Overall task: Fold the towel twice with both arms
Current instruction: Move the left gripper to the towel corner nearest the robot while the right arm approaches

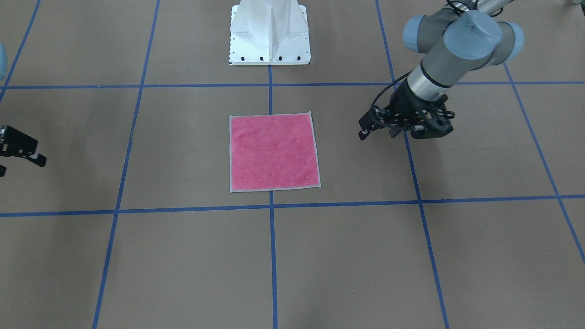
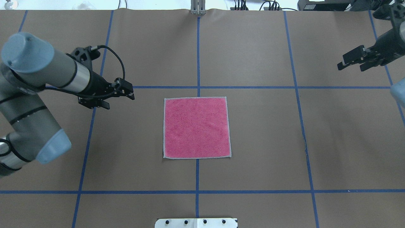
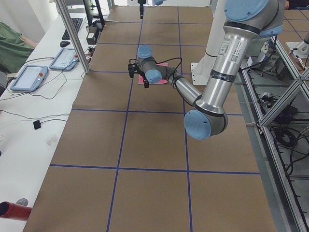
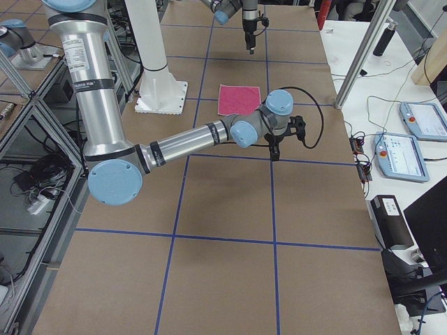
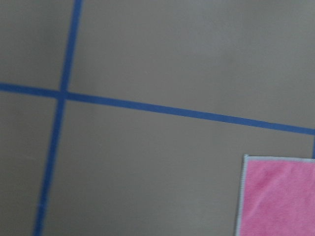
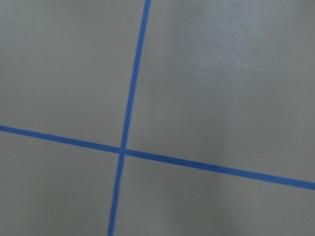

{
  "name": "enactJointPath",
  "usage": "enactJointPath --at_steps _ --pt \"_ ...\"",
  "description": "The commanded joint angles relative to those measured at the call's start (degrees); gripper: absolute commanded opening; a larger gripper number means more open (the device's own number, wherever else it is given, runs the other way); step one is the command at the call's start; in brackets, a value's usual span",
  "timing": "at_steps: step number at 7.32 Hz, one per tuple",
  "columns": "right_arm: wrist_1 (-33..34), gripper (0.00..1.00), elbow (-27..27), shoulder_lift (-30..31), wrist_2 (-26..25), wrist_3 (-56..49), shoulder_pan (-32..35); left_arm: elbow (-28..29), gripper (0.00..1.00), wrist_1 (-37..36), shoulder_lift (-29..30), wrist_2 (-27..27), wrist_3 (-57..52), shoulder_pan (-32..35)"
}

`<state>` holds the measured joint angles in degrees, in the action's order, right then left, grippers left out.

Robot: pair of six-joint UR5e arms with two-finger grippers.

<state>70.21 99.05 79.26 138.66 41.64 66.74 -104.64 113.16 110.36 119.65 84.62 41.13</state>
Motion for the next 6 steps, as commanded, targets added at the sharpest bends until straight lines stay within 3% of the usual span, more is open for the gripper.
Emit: enactJointPath --at_steps 1,4,6 --pt "-10.8 1.0 -0.1 -0.2 -0.8 18.8 -7.2 -0.1 1.0 1.5 1.8 -9.8 9.9 -10.4" --pt "-12.4 0.99 -0.4 -1.7 -2.5 20.8 -11.0 3.1 1.0 1.6 5.8 -15.0 14.5 -17.4" --pt "-12.4 0.99 -0.4 -2.4 -2.5 21.1 -11.5 4.9 1.0 1.7 5.9 -15.2 14.4 -18.5"
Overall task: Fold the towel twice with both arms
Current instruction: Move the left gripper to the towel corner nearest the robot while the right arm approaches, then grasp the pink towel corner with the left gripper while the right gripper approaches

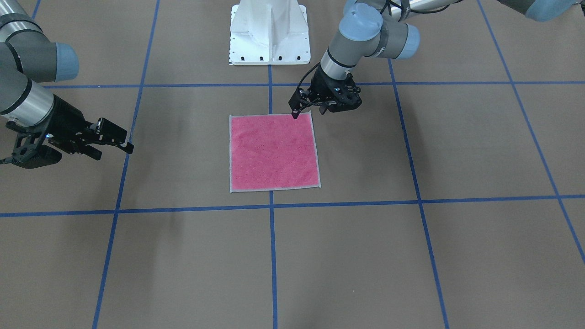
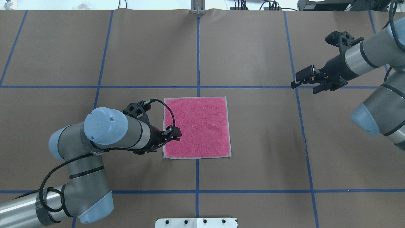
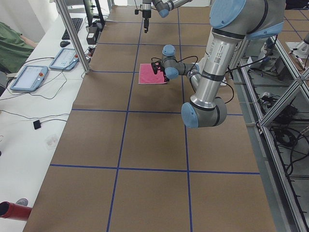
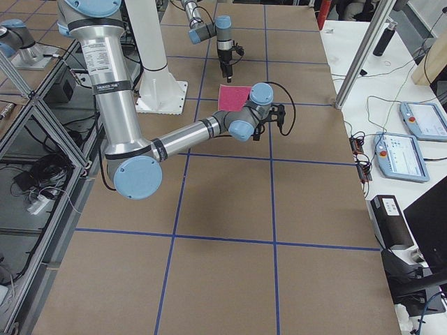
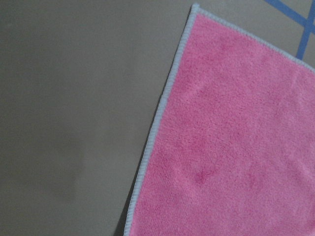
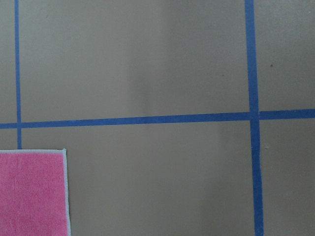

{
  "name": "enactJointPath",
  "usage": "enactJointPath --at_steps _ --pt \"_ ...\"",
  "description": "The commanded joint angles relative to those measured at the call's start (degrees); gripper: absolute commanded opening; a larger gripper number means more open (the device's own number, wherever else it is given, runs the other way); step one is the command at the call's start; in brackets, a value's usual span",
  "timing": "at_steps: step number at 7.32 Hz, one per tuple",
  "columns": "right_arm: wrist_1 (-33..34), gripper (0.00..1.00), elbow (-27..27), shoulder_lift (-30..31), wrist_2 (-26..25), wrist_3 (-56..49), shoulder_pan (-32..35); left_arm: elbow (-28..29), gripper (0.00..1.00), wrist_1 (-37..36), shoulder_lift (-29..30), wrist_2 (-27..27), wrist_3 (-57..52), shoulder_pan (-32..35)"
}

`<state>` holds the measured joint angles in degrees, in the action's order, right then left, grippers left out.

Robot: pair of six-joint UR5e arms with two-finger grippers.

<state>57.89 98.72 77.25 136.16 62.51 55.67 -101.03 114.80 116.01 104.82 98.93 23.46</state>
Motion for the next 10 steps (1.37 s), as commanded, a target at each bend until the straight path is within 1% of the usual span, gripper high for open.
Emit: enactJointPath --at_steps 1,2,4,5,6,8,9,10 --pt "-0.1 0.99 0.0 -0.9 -0.2 0.3 -0.6 2.1 0.99 0.2 0.3 -0.4 0.0 -1.1" --pt "-0.1 0.99 0.1 -0.9 -0.2 0.8 -0.6 2.2 0.98 0.2 0.3 -0.4 -0.1 -1.4" --pt "-0.1 0.99 0.2 -1.0 -0.2 1.0 -0.6 2.4 0.84 0.2 0.3 -0.4 0.0 -1.6" --pt "-0.1 0.99 0.1 -1.0 -0.2 1.0 -0.6 2.4 0.73 0.2 0.3 -0.4 0.0 -1.8" --pt "-0.1 0.99 0.1 -1.0 -0.2 1.0 -0.6 2.4 0.68 0.2 0.3 -0.3 0.0 -2.1" --pt "-0.1 0.99 0.0 -0.9 -0.1 1.0 -0.6 2.7 0.64 0.2 0.3 -0.4 0.0 -2.1" --pt "-0.1 0.99 0.0 -0.9 -0.1 1.0 -0.6 2.8 0.56 0.2 0.3 -0.3 0.0 -2.1" --pt "0.0 0.99 0.0 -0.9 -0.1 1.0 -0.6 2.7 0.44 0.3 0.3 -0.3 0.1 -2.1"
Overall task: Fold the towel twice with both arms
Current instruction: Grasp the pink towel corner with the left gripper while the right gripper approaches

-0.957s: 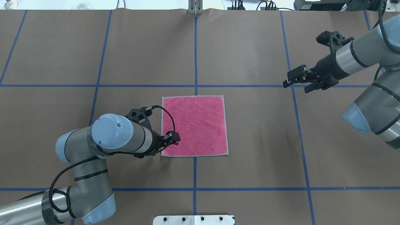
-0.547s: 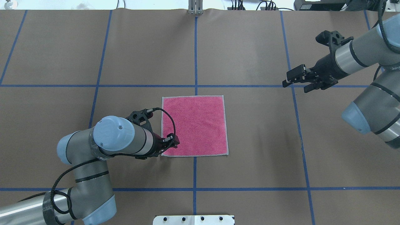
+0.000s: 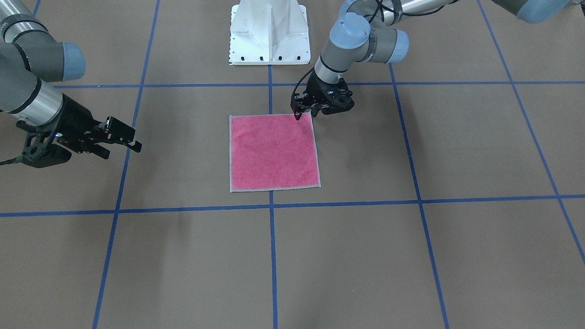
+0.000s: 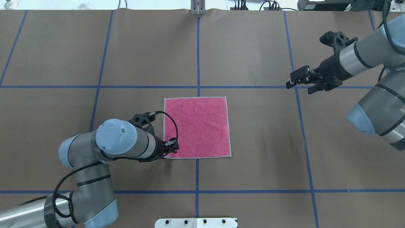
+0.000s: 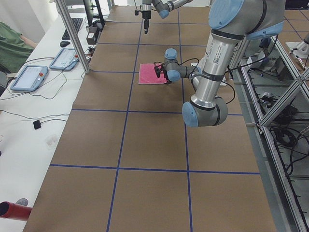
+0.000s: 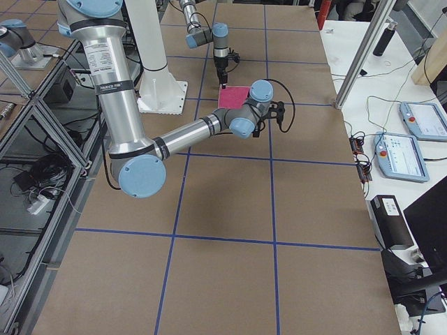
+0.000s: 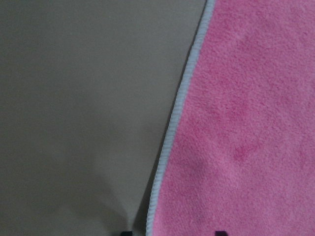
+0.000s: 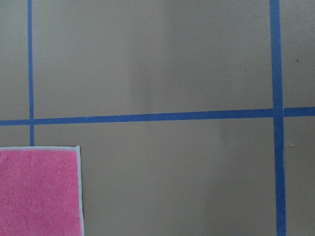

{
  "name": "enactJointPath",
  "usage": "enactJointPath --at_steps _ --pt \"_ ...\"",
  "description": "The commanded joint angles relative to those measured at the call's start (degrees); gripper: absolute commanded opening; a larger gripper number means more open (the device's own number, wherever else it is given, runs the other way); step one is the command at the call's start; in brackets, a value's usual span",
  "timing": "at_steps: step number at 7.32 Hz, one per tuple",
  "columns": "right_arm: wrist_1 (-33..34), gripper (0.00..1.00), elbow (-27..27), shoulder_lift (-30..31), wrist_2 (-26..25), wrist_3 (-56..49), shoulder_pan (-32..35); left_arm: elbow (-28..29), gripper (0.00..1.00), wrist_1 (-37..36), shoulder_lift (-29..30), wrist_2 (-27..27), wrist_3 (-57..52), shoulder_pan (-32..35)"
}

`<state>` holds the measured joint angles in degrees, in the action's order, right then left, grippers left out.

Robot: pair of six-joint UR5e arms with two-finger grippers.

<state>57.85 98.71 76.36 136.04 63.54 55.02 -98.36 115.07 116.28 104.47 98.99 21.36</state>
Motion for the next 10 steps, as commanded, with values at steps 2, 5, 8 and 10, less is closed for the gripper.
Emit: enactJointPath --at_steps 2,5,8,10 --pt "0.2 0.99 -0.2 0.0 0.1 0.3 0.0 0.0 0.05 0.0 0.2 0.0 0.2 0.0" --pt "0.2 0.99 -0.2 0.1 0.2 1.8 -0.3 -0.3 0.0 0.0 0.3 0.1 1.3 0.0" --pt "-0.7 0.99 0.7 -0.1 -3.3 11.8 -6.1 -0.7 0.0 0.0 0.4 0.1 3.0 0.3" --pt "-4.5 0.99 0.4 -2.1 -8.7 20.5 -11.6 -0.7 0.0 0.0 1.3 0.1 5.2 1.3"
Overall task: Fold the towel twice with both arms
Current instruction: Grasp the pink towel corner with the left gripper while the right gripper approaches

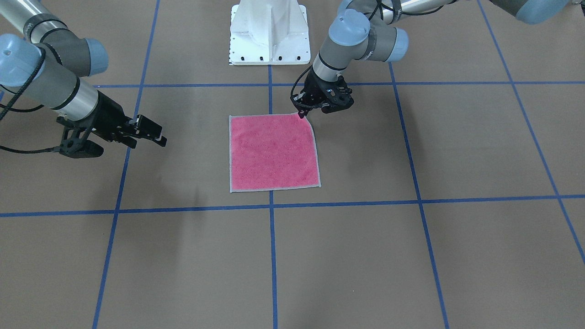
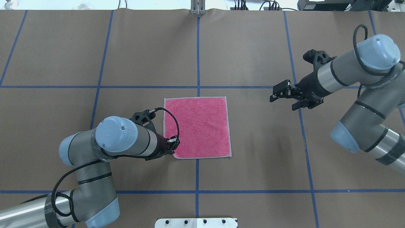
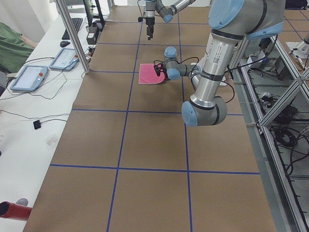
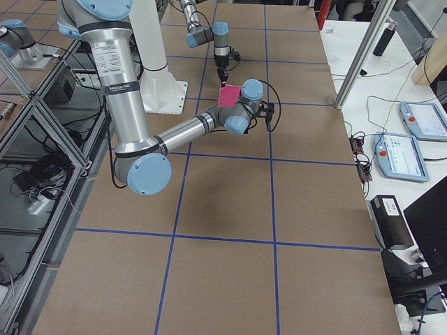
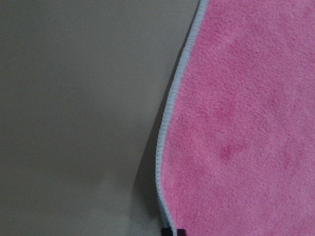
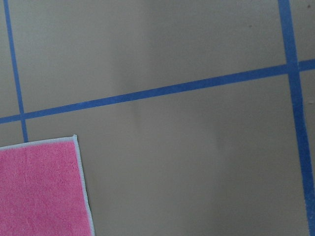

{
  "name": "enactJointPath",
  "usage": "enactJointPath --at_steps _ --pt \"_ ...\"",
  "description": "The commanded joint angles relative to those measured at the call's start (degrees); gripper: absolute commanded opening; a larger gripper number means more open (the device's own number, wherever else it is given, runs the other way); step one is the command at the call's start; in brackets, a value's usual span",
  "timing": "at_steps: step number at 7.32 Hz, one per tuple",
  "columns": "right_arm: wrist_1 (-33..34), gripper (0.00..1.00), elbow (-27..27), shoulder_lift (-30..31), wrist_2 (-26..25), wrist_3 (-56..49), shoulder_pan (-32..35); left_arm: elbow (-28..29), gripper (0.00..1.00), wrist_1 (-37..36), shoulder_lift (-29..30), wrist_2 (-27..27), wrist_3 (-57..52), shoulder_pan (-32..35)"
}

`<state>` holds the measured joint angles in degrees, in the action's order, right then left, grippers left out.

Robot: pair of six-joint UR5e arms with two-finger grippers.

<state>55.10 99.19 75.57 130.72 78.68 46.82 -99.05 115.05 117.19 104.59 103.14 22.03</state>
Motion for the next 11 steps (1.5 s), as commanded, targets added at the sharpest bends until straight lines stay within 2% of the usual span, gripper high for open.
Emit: enactJointPath --at_steps 1,3,6,7,11 --pt "-1.8 0.99 0.0 -2.7 -5.6 9.3 -5.7 0.1 0.0 0.1 0.4 0.0 2.4 1.7" --pt "-1.8 0.99 0.0 -4.0 -11.1 13.8 -10.9 0.3 0.0 0.1 1.0 0.1 2.5 3.5" --pt "-1.8 0.99 -0.2 -6.3 -14.2 20.0 -15.4 0.5 0.0 0.0 1.1 0.2 2.7 4.0" --pt "-1.8 0.99 -0.2 -7.4 -16.7 21.9 -17.4 0.5 0.0 0.0 1.1 0.3 3.0 4.5" --pt "-1.8 0.99 0.1 -7.4 -19.9 24.4 -20.8 0.6 0.0 -0.1 1.0 0.3 4.8 5.8"
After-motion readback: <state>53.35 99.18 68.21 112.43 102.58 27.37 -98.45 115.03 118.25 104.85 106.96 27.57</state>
